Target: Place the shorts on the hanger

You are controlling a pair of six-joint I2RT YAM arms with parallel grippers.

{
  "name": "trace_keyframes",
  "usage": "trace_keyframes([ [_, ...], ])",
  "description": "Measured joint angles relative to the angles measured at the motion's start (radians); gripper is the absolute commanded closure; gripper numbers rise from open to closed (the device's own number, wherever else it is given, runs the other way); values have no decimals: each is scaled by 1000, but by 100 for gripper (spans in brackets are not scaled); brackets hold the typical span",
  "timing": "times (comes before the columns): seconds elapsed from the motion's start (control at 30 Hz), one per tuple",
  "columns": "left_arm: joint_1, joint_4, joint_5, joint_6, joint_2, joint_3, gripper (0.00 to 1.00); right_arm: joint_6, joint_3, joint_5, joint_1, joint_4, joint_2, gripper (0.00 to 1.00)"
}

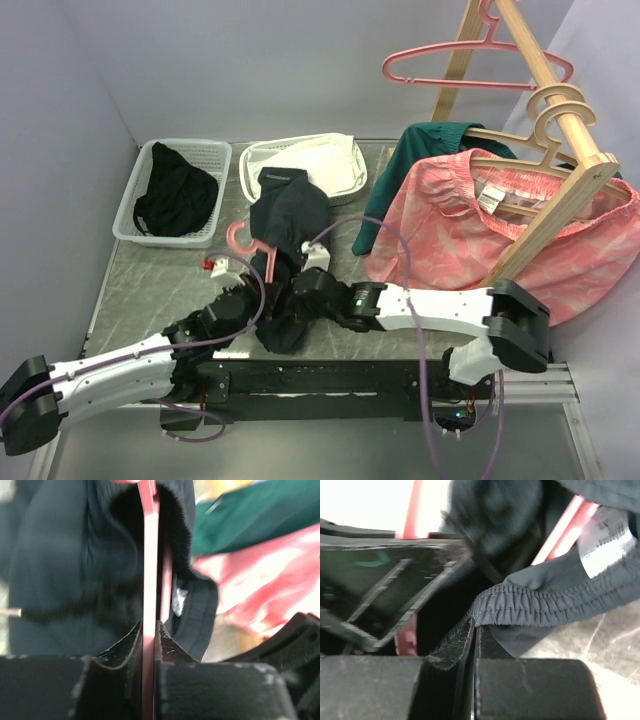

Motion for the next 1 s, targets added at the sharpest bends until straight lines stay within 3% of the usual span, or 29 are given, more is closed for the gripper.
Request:
trace_keyframes([
  [0.2,0,-16,42,-83,0,-97,51,53,-85,-53,0,111,114,100],
  [0.37,0,-14,35,-92,56,-69,45,83,-101,-89,0,200,176,100],
  [0.6,48,-39,27,-90,154,11,49,111,-149,-114,0,272,178,100],
  [0.83,231,-8,158,-48,229,46,58,125,-161,-127,-1,298,178,100],
  [1.0,263,8,245,-9,335,99,67,126,-163,-125,-1,298,178,100],
])
